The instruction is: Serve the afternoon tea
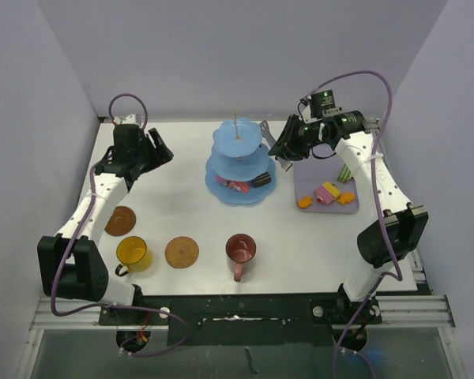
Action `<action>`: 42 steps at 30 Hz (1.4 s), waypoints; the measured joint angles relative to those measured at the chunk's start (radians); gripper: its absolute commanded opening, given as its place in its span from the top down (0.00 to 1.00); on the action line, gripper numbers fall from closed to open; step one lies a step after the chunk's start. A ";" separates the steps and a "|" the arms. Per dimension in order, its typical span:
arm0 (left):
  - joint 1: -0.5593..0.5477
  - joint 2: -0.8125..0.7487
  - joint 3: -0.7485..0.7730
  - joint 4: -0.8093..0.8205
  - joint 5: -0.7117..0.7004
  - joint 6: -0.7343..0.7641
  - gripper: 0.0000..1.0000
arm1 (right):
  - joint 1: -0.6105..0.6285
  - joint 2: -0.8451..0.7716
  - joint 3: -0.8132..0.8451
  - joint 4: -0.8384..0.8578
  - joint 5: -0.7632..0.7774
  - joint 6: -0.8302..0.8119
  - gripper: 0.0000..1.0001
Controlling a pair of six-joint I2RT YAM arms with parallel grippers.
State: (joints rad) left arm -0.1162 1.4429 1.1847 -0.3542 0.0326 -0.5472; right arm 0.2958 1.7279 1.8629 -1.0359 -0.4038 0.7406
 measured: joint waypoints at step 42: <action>-0.001 0.000 0.000 0.005 0.006 0.000 0.38 | 0.000 0.073 -0.138 0.172 -0.130 0.034 0.73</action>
State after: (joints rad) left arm -0.1169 1.4429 1.1847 -0.3492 0.0383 -0.5472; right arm 0.2955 1.8008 1.7252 -0.8639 -0.5343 0.7742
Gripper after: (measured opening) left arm 0.618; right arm 0.255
